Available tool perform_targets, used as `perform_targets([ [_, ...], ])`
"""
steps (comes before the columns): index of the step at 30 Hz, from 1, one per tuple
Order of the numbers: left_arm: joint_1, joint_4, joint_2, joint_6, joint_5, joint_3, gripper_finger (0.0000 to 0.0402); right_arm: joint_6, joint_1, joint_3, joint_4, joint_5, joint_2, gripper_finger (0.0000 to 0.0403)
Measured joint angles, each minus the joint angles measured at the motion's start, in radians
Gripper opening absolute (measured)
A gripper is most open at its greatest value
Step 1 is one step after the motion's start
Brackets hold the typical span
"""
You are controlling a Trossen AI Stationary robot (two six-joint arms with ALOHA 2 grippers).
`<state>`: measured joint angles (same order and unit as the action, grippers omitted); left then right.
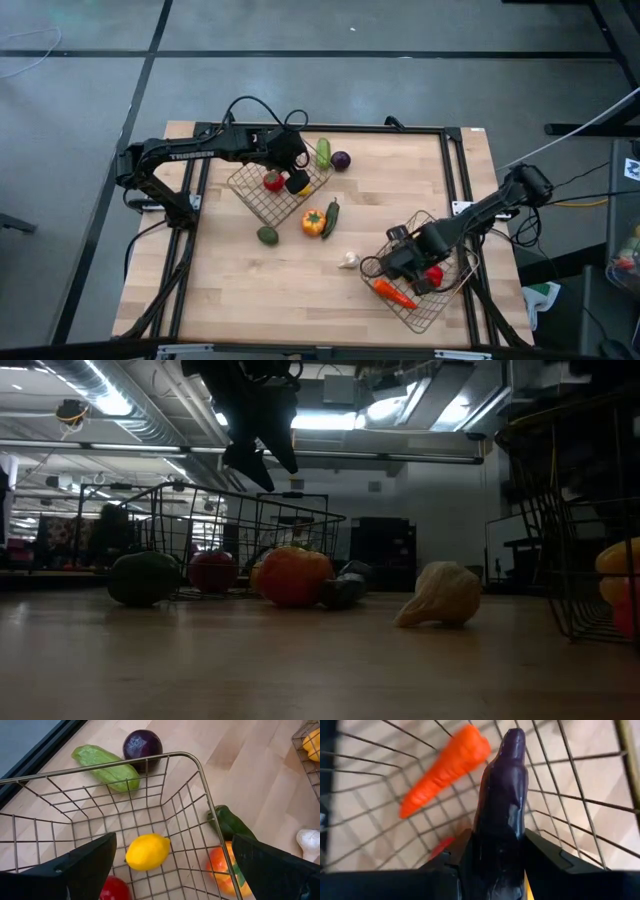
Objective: Sort produce into baskets
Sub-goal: Put the eggplant into the bottom basket
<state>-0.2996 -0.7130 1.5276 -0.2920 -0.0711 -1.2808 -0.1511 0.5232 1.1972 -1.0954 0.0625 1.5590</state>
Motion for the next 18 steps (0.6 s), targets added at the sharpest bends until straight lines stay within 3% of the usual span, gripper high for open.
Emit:
perform_targets([
  [18, 0.066, 0.000, 0.000, 0.005, -0.009, 0.000, 0.0393, 0.051, 0.000, 0.000, -0.002, -0.029, 0.140, 0.0140],
])
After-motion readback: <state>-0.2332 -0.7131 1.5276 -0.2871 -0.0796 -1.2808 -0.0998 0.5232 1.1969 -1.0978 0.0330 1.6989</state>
